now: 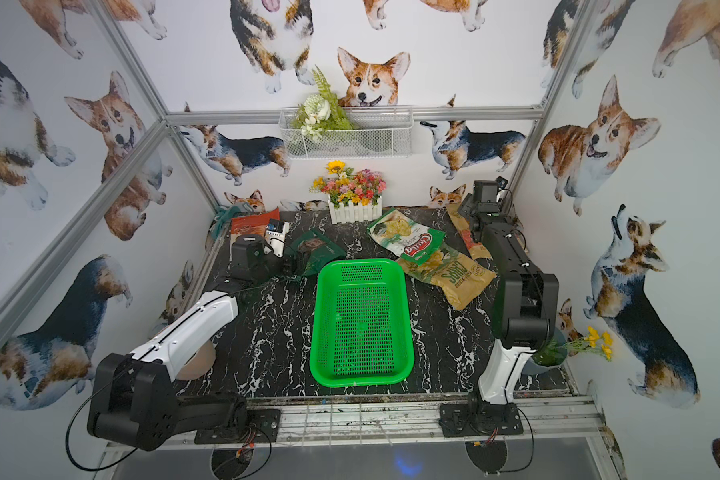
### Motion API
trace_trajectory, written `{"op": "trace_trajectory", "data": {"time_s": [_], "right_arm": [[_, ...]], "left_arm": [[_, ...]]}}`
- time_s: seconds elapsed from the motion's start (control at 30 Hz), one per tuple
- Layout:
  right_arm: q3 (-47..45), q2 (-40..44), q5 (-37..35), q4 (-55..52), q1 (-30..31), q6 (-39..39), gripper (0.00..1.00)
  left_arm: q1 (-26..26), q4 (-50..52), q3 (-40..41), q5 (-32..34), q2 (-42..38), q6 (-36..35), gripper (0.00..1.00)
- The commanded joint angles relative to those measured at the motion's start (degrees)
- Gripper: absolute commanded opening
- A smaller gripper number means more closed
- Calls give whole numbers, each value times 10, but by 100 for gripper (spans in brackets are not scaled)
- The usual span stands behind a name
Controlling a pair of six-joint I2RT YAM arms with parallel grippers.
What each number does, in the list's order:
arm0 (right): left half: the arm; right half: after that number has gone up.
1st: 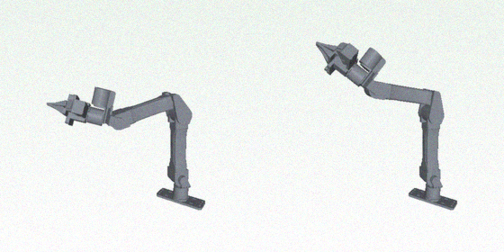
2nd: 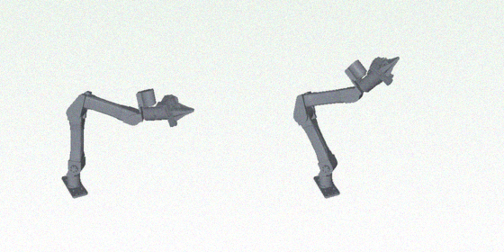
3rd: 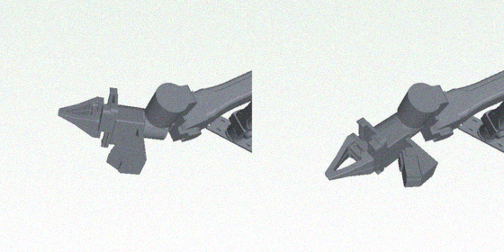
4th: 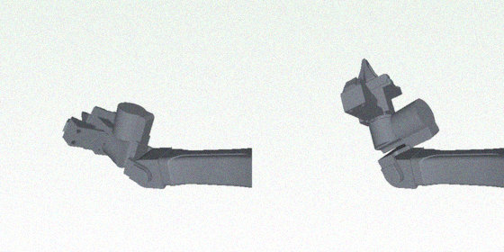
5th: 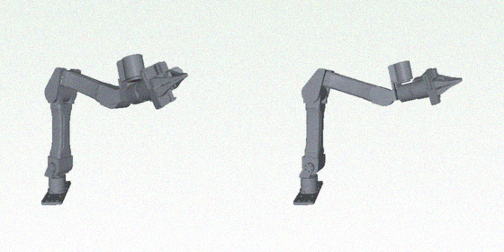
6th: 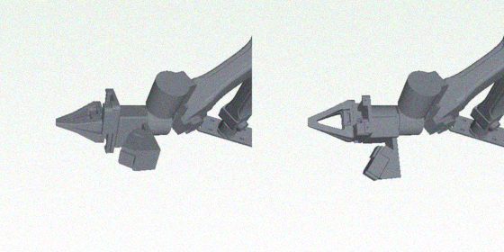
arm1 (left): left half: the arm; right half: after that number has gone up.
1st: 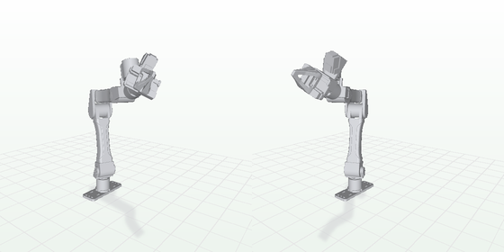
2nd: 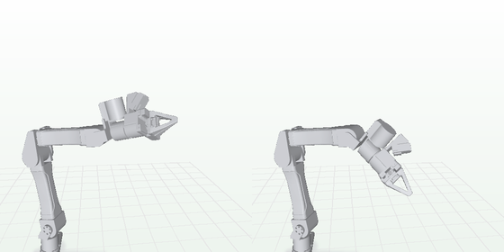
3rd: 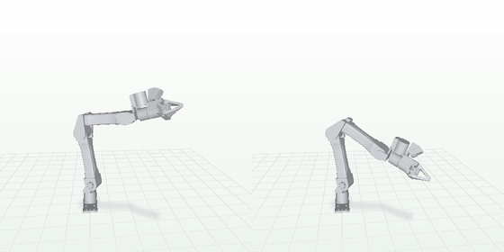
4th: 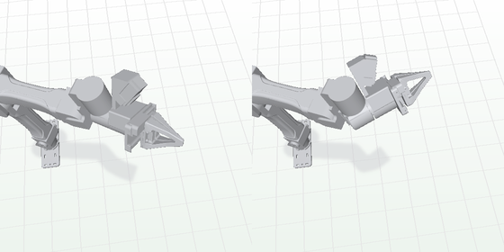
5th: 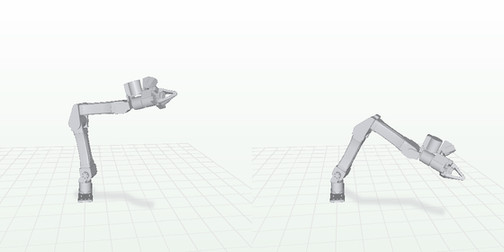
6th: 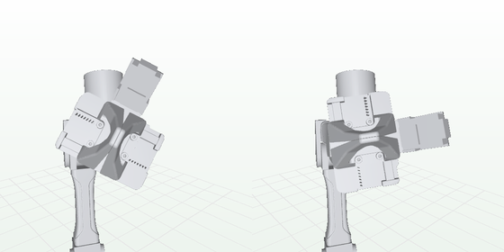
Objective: Put the potato chips into the basket
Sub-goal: Pick up the potato chip from the center of the board.
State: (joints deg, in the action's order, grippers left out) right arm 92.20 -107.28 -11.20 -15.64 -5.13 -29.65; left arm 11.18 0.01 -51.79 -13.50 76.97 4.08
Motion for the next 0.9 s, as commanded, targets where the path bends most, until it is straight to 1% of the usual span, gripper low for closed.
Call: {"op": "trace_trajectory", "data": {"time_s": [0.0,0.07,0.1,0.17,0.27,0.33,0.47,0.6,0.67,0.73,0.8,0.87], "right_arm": [[18,-29,48,-70,0,-29,66],[25,-49,113,-70,1,-24,55],[28,-57,146,-71,3,-23,53],[27,-70,166,-76,13,-21,57],[20,-85,149,-89,30,-18,61],[7,-93,154,-88,36,-24,62],[-22,-111,205,-55,37,-54,62],[-20,-136,240,-43,44,-81,58],[-19,-140,256,-34,50,-87,53],[-20,-136,260,-22,56,-88,46],[-18,-130,262,-13,60,-84,26],[-18,-125,266,-8,60,-85,15]], "left_arm": [[-2,83,-9,-80,11,-37,90],[-2,92,-12,-97,20,-46,88],[-2,94,-12,-103,26,-47,88],[-2,90,-11,-107,35,-46,87],[-3,99,-24,-103,51,-46,87],[-3,101,-28,-97,56,-51,86],[-4,87,-21,-92,53,-48,86],[-4,80,-19,-85,50,-46,86],[-3,78,-17,-74,46,-46,86],[-4,73,-12,-62,38,-46,86],[-4,66,-5,-56,30,-47,86],[-3,57,1,-52,23,-47,86]]}}
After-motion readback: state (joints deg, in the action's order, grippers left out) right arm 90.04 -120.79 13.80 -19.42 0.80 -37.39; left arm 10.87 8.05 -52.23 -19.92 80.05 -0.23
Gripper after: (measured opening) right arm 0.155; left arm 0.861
